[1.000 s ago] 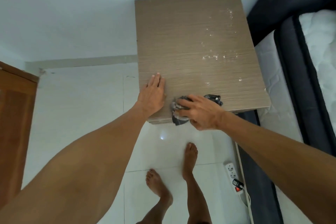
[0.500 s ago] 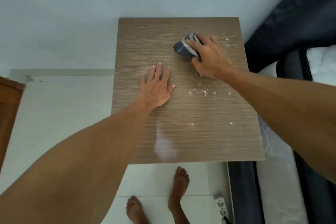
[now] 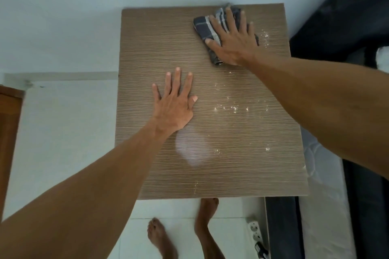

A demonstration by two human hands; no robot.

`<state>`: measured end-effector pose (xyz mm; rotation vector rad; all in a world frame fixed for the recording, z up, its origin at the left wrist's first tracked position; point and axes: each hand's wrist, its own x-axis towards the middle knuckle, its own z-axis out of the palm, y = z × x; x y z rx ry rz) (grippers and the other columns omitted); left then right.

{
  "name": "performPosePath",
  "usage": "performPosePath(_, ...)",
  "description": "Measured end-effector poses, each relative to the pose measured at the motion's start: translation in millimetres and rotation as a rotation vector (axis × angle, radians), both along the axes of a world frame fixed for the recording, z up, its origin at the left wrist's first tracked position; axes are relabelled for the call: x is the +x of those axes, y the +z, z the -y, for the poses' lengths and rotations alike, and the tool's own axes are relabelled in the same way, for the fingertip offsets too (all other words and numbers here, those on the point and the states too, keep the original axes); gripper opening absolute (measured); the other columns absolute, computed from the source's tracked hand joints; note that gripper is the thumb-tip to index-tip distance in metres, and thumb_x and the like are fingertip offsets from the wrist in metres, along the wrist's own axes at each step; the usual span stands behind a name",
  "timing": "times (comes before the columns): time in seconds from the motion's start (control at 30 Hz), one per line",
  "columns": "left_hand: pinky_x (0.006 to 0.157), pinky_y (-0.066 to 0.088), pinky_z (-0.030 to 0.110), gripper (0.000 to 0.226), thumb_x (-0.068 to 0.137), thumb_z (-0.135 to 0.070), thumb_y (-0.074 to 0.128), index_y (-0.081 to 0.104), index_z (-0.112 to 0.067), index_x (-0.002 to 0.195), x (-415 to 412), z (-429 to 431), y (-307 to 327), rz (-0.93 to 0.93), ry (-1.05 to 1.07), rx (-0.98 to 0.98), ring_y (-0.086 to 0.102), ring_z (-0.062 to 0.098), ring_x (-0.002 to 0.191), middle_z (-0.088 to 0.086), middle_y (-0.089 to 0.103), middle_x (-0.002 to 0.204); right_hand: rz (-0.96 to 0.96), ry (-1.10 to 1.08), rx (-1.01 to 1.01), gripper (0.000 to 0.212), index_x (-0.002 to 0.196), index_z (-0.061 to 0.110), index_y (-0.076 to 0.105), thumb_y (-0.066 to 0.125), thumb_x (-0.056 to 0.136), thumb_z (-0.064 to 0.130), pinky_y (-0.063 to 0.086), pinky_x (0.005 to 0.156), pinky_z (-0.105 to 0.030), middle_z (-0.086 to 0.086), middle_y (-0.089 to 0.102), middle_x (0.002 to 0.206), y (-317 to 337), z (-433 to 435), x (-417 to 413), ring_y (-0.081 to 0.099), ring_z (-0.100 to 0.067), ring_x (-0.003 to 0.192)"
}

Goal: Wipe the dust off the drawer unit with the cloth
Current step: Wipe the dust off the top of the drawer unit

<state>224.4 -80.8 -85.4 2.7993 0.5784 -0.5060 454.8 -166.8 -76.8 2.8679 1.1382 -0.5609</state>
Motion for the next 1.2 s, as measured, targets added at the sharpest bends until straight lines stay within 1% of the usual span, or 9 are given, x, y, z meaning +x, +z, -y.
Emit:
performPosePath(0.33,0.115,-0.008,0.058,0.059,0.100,-0.044,0.015,-0.012,-0.028,0.151,1.7,-0.1,6.0,-0.039,0.014,-0.043,-0.021,0.024,0.146,0.000,-0.024,0.159,0.028,0.094,0.024,0.066,0.156,0.039,-0.007,0.012,0.098,0.064,0.005,0.119,-0.061,-0.008,-0.008,0.166,1.6,64.2,-114.9,-0.005,-0.043,0.150)
performPosePath(0.47,0.116,-0.003,0.058,0.063,0.100,-0.037,0.025,-0.008,-0.028,0.152,-1.0,-5.3,12.4,-0.022,-0.012,-0.053,-0.014,0.025,0.147,0.002,-0.017,0.160,0.027,0.108,0.018,0.063,0.156,0.038,-0.007,0.010,0.099,0.061,0.004,0.120,-0.057,-0.007,-0.007,0.166,0.1,89.2,-165.8,-0.004,-0.042,0.150)
performPosePath(0.57,0.117,0.004,0.057,0.059,0.101,-0.032,0.023,-0.003,-0.023,0.153,-10.9,-9.3,17.1,-0.004,-0.083,-0.049,-0.008,0.028,0.148,0.006,-0.011,0.161,0.040,0.137,0.037,0.062,0.157,0.036,-0.001,0.013,0.101,0.059,0.011,0.120,-0.058,-0.008,0.000,0.167,-2.8,105.7,-204.7,0.004,-0.043,0.150)
performPosePath(0.8,0.116,0.011,0.058,0.056,0.102,-0.032,0.022,0.002,-0.018,0.153,-48.0,-2.2,23.1,0.006,-0.152,-0.026,-0.002,0.031,0.148,0.010,-0.006,0.162,0.114,0.357,0.149,0.058,0.155,0.029,0.026,0.039,0.101,0.046,0.030,0.111,-0.054,-0.011,0.026,0.162,-1.6,136.6,-290.5,0.029,-0.044,0.143)
performPosePath(0.93,0.116,0.011,0.056,0.056,0.102,-0.032,0.023,0.005,-0.016,0.153,-58.9,10.1,28.3,-0.006,-0.152,-0.030,-0.001,0.031,0.148,0.010,-0.004,0.162,0.090,0.483,0.177,0.062,0.149,0.023,0.040,0.061,0.091,0.030,0.047,0.091,-0.051,-0.014,0.042,0.152,3.3,149.6,-325.5,0.051,-0.043,0.120)
performPosePath(1.03,0.117,0.011,0.054,0.055,0.103,-0.031,0.023,0.007,-0.015,0.153,-61.8,17.0,32.7,-0.013,-0.169,-0.038,-0.002,0.030,0.148,0.010,-0.003,0.162,-0.045,0.670,0.158,0.067,0.148,0.021,0.030,0.059,0.088,0.013,0.047,0.093,-0.055,-0.015,0.033,0.153,4.7,163.2,-336.6,0.049,-0.044,0.118)
performPosePath(1.07,0.116,0.012,0.055,0.055,0.103,-0.031,0.024,0.007,-0.015,0.153,-61.4,19.0,34.0,-0.013,-0.175,-0.041,-0.001,0.030,0.148,0.010,-0.003,0.162,-0.071,0.729,0.170,0.066,0.145,0.022,0.035,0.061,0.086,0.010,0.049,0.093,-0.055,-0.013,0.033,0.151,7.0,169.7,-335.3,0.050,-0.043,0.116)
performPosePath(1.13,0.116,0.012,0.055,0.055,0.102,-0.031,0.026,0.009,-0.014,0.152,-58.3,22.5,36.0,-0.009,-0.178,-0.043,-0.001,0.030,0.148,0.010,-0.002,0.162,-0.090,0.808,0.189,0.064,0.139,0.026,0.046,0.070,0.081,0.016,0.052,0.090,-0.051,-0.008,0.036,0.147,14.4,182.9,-325.7,0.053,-0.037,0.110)
performPosePath(1.2,0.116,0.013,0.055,0.056,0.101,-0.031,0.029,0.010,-0.014,0.152,-52.2,26.4,36.8,-0.008,-0.176,-0.055,-0.001,0.030,0.148,0.010,-0.001,0.162,-0.094,0.791,0.195,0.067,0.140,0.027,0.046,0.074,0.079,0.026,0.052,0.093,-0.048,-0.008,0.041,0.148,24.5,193.0,-306.5,0.052,-0.034,0.115)
